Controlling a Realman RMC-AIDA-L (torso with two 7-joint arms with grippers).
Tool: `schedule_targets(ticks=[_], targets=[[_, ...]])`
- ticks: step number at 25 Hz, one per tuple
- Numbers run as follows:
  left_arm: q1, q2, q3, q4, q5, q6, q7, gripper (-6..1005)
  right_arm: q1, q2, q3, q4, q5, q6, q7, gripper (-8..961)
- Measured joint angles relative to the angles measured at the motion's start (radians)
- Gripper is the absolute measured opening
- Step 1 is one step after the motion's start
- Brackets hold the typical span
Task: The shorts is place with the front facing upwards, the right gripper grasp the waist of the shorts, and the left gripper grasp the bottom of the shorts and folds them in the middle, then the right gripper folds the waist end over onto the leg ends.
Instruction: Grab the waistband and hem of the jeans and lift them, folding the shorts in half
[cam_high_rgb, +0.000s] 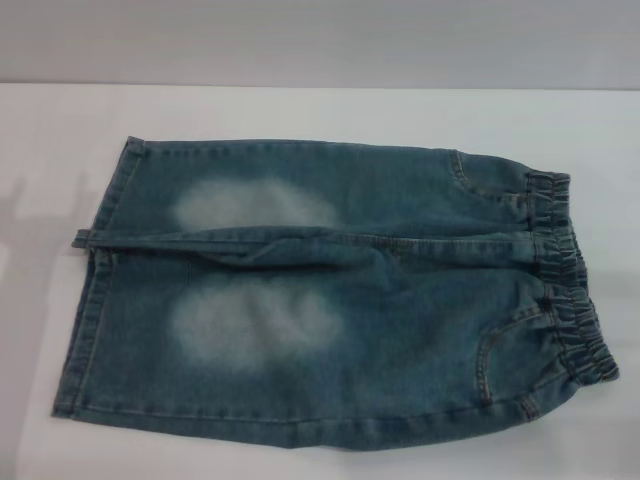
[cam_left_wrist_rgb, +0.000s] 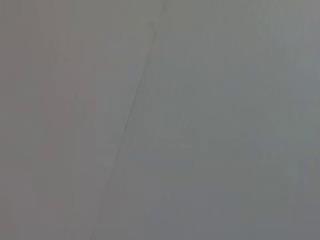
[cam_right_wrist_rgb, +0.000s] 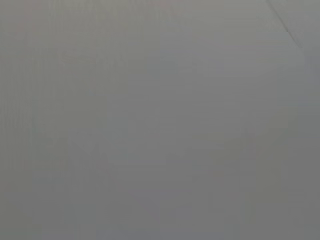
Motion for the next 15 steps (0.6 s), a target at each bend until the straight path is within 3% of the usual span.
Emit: schedule_targets(ticks=[15], targets=[[0.006, 0.003, 0.011, 0.001, 0.004, -0.012, -0.037, 844, 0.003, 0.000, 0.000, 0.003, -0.002, -0.003, 0.021, 695]])
